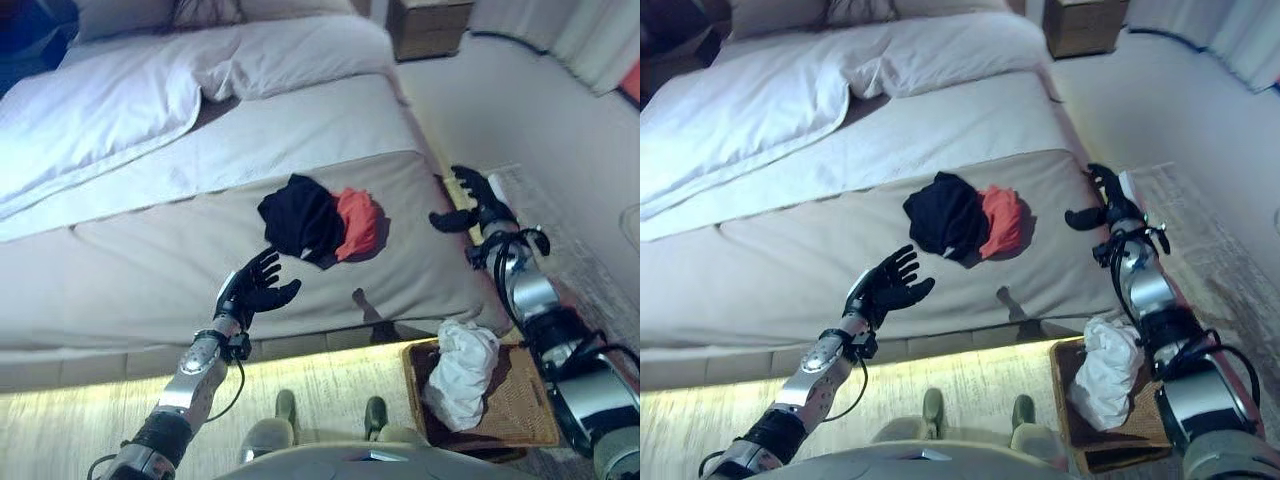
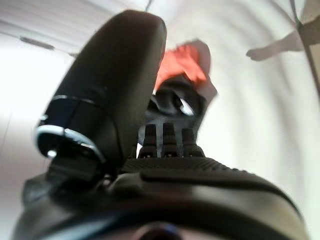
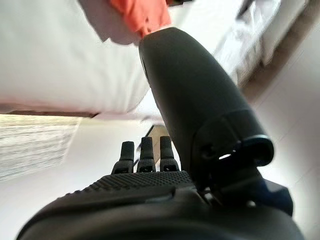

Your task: Pick up the clothes from the bed and place them into the basket

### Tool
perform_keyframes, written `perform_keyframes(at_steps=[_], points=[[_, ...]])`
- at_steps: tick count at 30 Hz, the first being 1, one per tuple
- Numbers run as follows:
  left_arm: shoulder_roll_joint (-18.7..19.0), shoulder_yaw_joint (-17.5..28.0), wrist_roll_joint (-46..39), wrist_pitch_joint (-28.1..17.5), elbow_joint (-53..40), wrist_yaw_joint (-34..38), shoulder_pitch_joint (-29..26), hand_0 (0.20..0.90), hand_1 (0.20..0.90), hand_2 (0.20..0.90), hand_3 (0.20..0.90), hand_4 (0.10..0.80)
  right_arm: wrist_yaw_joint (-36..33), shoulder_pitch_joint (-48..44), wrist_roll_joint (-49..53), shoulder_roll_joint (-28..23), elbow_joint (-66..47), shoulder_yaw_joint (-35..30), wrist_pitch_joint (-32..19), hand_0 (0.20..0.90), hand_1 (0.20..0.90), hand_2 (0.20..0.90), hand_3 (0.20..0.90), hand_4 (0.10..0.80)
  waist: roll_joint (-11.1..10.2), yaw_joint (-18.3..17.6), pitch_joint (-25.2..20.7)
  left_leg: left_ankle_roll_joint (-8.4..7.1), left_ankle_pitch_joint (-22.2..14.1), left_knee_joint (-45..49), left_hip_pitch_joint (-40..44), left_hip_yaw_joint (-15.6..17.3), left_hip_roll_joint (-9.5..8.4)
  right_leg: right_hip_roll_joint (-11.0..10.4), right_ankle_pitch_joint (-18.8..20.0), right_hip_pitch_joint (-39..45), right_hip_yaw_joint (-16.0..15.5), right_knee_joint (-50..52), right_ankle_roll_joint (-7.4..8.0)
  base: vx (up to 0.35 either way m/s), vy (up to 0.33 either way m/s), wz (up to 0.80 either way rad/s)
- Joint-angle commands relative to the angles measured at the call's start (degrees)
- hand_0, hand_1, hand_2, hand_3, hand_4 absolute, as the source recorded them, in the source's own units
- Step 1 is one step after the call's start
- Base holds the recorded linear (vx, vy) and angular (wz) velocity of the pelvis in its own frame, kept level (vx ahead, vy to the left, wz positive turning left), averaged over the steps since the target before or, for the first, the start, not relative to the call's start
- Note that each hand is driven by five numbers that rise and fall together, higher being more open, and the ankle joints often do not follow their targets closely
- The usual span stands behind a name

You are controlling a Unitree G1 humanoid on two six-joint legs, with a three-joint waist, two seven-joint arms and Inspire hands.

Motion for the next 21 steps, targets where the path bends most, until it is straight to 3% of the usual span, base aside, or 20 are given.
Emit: perform_keyframes(at_steps=[1,6,10,13,21], points=[[4.4,-0.1,-1.7,-9.4,-5.5,-1.9,-4.4,0.900,0.900,0.900,0.900,0.800,-3.2,-12.0,2.8,-5.5,0.2,2.0,-4.4,0.900,0.900,0.900,0.900,0.800,-1.6,2.3,5.8,0.49,-12.3,16.8,-7.3,-2.4,-1.98,-3.4,-10.7,-8.6,-0.7,20.7,-3.32,-0.173,0.072,0.25],[5.0,-1.8,-2.4,-9.0,-7.0,0.2,-4.4,0.900,0.900,0.900,0.900,0.800,-4.4,-18.2,6.8,-6.7,5.8,3.6,-4.4,0.900,0.900,0.900,0.900,0.800,-0.4,4.2,9.8,1.71,-14.7,25.6,-15.8,-4.3,-4.71,-5.4,-13.7,-16.4,-1.1,31.5,-3.96,-0.063,0.053,0.30],[6.1,-1.9,-3.6,-9.7,-9.0,0.7,-2.9,0.900,0.900,0.900,0.900,0.800,-4.6,-23.3,7.2,-8.5,8.2,5.2,-3.2,0.900,0.900,0.900,0.900,0.800,0.8,5.6,12.7,2.76,-17.0,33.3,-22.4,-4.1,-6.62,-7.5,-16.7,-22.8,-1.4,41.0,-4.57,-0.010,0.034,0.20],[6.7,-1.9,-5.3,-10.2,-10.8,0.7,-1.2,0.900,0.900,0.900,0.900,0.800,-5.0,-26.0,7.3,-9.3,8.8,6.9,-1.3,0.900,0.900,0.900,0.900,0.800,1.6,6.3,12.8,2.93,-19.5,38.5,-27.5,-3.9,-7.33,-7.8,-18.9,-27.5,-0.9,45.5,-4.50,0.038,0.010,0.15],[7.6,-1.5,-8.8,-11.6,-16.7,0.4,0.6,0.900,0.900,0.900,0.900,0.800,-5.2,-31.3,5.3,-10.3,11.5,10.2,1.6,0.900,0.900,0.900,0.900,0.800,3.2,8.1,12.8,4.29,-21.2,46.1,-37.5,-4.4,-8.75,-8.0,-20.5,-37.2,-0.8,52.5,-5.14,-0.003,0.003,0.04]])
